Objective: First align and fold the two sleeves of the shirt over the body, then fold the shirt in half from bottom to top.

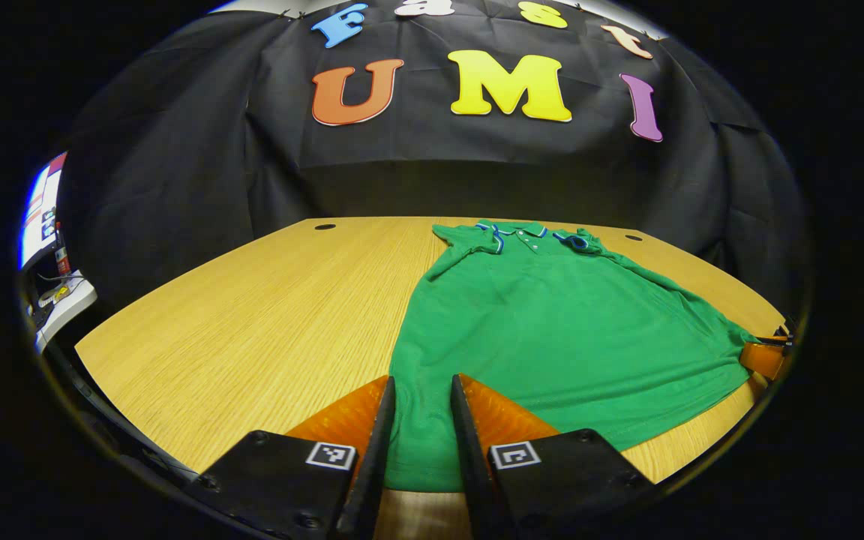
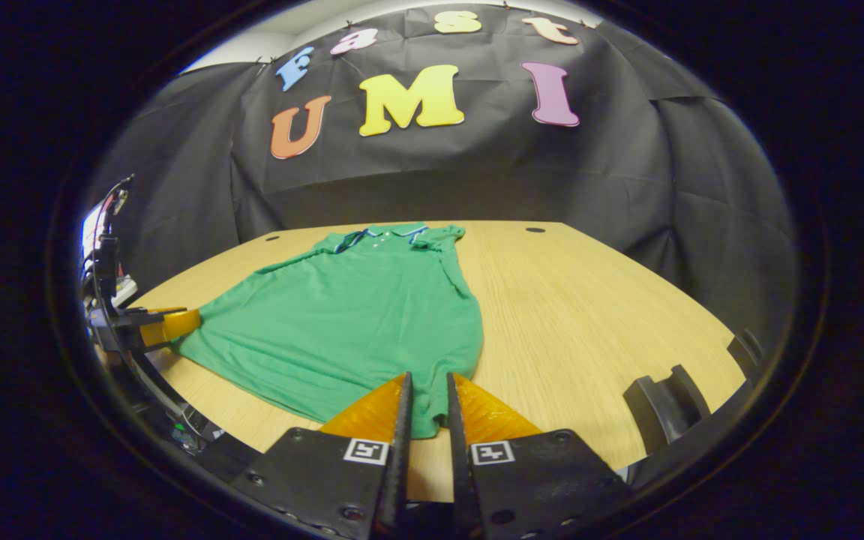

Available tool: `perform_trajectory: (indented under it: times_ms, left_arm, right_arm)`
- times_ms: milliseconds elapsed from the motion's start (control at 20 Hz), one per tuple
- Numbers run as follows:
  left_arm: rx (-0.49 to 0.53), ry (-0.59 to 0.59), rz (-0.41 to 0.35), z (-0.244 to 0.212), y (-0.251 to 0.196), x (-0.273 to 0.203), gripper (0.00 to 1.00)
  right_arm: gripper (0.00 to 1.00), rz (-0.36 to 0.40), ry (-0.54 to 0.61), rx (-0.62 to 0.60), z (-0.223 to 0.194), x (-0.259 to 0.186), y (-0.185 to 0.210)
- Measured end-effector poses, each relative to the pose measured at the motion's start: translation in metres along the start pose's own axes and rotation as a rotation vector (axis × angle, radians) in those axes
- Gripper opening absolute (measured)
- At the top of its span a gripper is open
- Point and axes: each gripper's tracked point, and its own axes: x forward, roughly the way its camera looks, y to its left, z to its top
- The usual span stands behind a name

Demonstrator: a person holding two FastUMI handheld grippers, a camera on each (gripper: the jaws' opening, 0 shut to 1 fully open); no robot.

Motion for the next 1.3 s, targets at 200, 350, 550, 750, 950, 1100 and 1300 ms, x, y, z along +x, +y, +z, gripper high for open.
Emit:
perform_trajectory:
  times_ms: [200, 350, 550, 750, 950, 1100, 1300]
  left_arm:
    - [-0.027, -0.007, -0.012, 0.003, -0.003, 0.003, 0.18]
    - [-0.061, 0.001, -0.025, 0.006, -0.004, 0.004, 0.08]
    - [-0.055, -0.033, -0.033, 0.028, -0.005, -0.004, 0.07]
    - [-0.039, -0.092, -0.031, 0.066, -0.007, -0.012, 0.07]
    - [-0.003, -0.142, -0.046, 0.105, -0.014, -0.016, 0.07]
    - [0.034, -0.178, -0.054, 0.13, -0.024, -0.011, 0.07]
    - [0.064, -0.198, -0.078, 0.157, -0.038, 0.002, 0.07]
  right_arm:
    - [0.02, -0.009, 0.001, 0.014, 0.005, 0.002, -0.001]
    - [0.01, -0.009, -0.003, 0.036, 0.013, -0.004, -0.002]
    - [0.01, -0.002, -0.076, -0.013, 0.038, -0.019, 0.002]
    - [0.01, 0.005, -0.149, -0.053, 0.07, -0.029, 0.009]
    - [0.01, -0.01, -0.229, -0.081, 0.112, -0.032, 0.01]
    - [0.01, -0.027, -0.293, -0.088, 0.145, -0.03, 0.007]
    - [0.01, -0.029, -0.312, -0.083, 0.174, -0.012, 0.008]
